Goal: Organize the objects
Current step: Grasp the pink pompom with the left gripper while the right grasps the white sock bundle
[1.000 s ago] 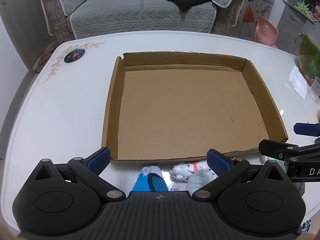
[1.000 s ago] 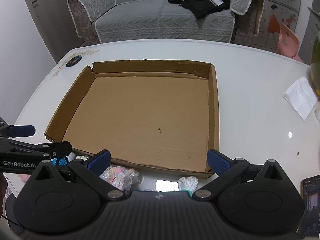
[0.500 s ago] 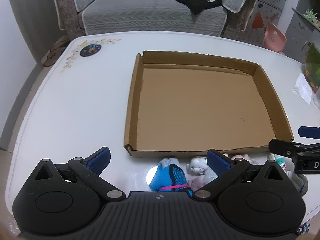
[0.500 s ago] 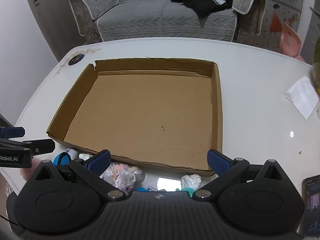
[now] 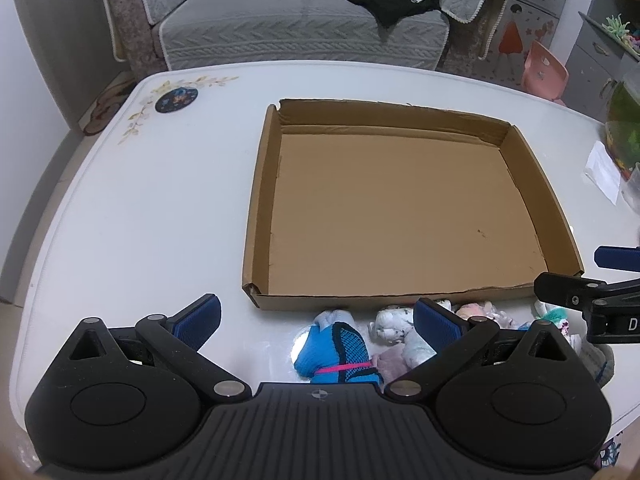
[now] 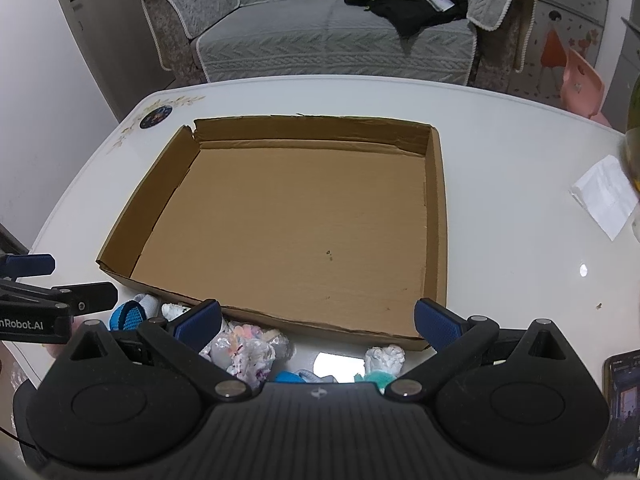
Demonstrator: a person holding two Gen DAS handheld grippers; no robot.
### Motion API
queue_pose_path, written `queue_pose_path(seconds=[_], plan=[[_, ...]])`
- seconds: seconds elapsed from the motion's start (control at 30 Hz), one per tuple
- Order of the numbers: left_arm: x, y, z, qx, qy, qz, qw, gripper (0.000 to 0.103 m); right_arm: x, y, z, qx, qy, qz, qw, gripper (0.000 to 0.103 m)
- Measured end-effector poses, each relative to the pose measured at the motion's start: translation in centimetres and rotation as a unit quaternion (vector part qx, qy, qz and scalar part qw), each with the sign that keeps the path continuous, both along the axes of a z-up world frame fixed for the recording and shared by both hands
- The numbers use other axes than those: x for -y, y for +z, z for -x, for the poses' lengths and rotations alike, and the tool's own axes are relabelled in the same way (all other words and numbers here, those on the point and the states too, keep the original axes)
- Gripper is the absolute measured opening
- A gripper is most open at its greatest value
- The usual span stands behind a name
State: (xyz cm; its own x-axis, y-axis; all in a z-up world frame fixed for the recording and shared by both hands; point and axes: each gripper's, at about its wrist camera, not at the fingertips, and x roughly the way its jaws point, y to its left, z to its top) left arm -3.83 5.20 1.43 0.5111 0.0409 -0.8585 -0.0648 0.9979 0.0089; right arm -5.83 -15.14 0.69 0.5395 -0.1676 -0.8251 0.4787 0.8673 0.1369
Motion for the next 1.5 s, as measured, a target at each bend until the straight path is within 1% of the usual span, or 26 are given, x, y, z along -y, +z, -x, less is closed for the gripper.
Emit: queue_pose_path(seconds=[0.1, 0.2, 0.27, 0.4, 0.47, 0.5, 0.63, 0.77, 0.93, 1.03, 1.13, 1.2, 1.27, 1.33, 1.37, 1.4, 1.43, 1.47, 1.5], plan=[[-1.0, 0.7, 0.8, 0.010, 0.002, -0.006, 0.9999, 0.103, 0.3, 0.2, 0.4, 0.001, 0.004, 0.000, 1.000, 0.102], [-3.3, 1.5, 2.8, 0.025, 0.026, -0.024, 0.9991, 0.103, 0.8, 0.5, 1.6, 0.001, 0.010, 0.008, 1.000, 0.102], [-5.1, 1.4, 4.2, 0.024, 0.047, -0.037, 0.9979, 0.103, 1.4, 0.4, 2.5, -0.002, 0.006, 0.013, 1.000, 0.102], [-6.6, 0.2, 6.9, 0.010, 0.057, -0.058, 0.9966, 0.103, 2.6, -0.4, 3.7, -0.010, -0.007, 0.000, 1.000, 0.102], [-6.8, -0.8, 7.5, 0.001, 0.054, -0.073, 0.9959, 0.103, 3.0, -0.9, 4.0, -0.014, -0.013, -0.005, 1.000, 0.102], [-6.9, -1.3, 7.6, -0.005, 0.053, -0.074, 0.9959, 0.103, 3.3, -1.3, 4.2, -0.017, -0.017, -0.007, 1.000, 0.102], [-7.4, -3.1, 7.2, -0.019, 0.061, -0.051, 0.9967, 0.103, 4.1, -2.6, 3.9, -0.034, -0.032, -0.018, 0.999, 0.102], [-8.0, -4.4, 6.6, -0.028, 0.065, -0.043, 0.9966, 0.103, 4.2, -3.7, 3.5, -0.048, -0.032, -0.025, 0.998, 0.102], [-9.0, -5.9, 5.7, -0.038, 0.083, -0.036, 0.9952, 0.103, 3.9, -5.0, 2.9, -0.055, -0.029, -0.039, 0.997, 0.102], [-9.3, -6.6, 5.6, -0.038, 0.084, -0.029, 0.9953, 0.103, 3.6, -5.6, 2.5, -0.058, -0.024, -0.042, 0.997, 0.100], [-9.5, -6.9, 5.7, -0.032, 0.081, -0.019, 0.9960, 0.103, 3.7, -6.2, 2.3, -0.065, -0.019, -0.046, 0.997, 0.094], [-9.6, -6.9, 5.6, -0.029, 0.080, -0.015, 0.9962, 0.103, 3.6, -6.5, 2.1, -0.068, -0.018, -0.048, 0.996, 0.088], [-9.9, -7.1, 5.5, -0.027, 0.081, -0.005, 0.9963, 0.103, 3.4, -6.6, 1.9, -0.067, -0.016, -0.048, 0.996, 0.086], [-10.6, -6.9, 5.2, -0.023, 0.083, 0.006, 0.9963, 0.102, 3.4, -6.8, 1.7, -0.066, -0.018, -0.049, 0.996, 0.080], [-10.7, -7.0, 5.1, -0.023, 0.082, 0.011, 0.9963, 0.101, 3.4, -6.9, 1.6, -0.066, -0.020, -0.051, 0.996, 0.076], [-10.8, -7.1, 5.0, -0.022, 0.081, 0.015, 0.9963, 0.100, 3.3, -7.0, 1.6, -0.067, -0.020, -0.050, 0.996, 0.076], [-10.9, -7.3, 4.9, -0.021, 0.081, 0.022, 0.9963, 0.098, 3.2, -7.0, 1.5, -0.069, -0.019, -0.045, 0.996, 0.076], [-11.0, -7.4, 4.8, -0.020, 0.080, 0.030, 0.9962, 0.094, 3.0, -7.0, 1.4, -0.070, -0.018, -0.042, 0.996, 0.073], [-11.0, -7.8, 4.2, -0.021, 0.079, 0.038, 0.9959, 0.092, 2.9, -7.1, 1.3, -0.069, -0.016, -0.040, 0.997, 0.069]])
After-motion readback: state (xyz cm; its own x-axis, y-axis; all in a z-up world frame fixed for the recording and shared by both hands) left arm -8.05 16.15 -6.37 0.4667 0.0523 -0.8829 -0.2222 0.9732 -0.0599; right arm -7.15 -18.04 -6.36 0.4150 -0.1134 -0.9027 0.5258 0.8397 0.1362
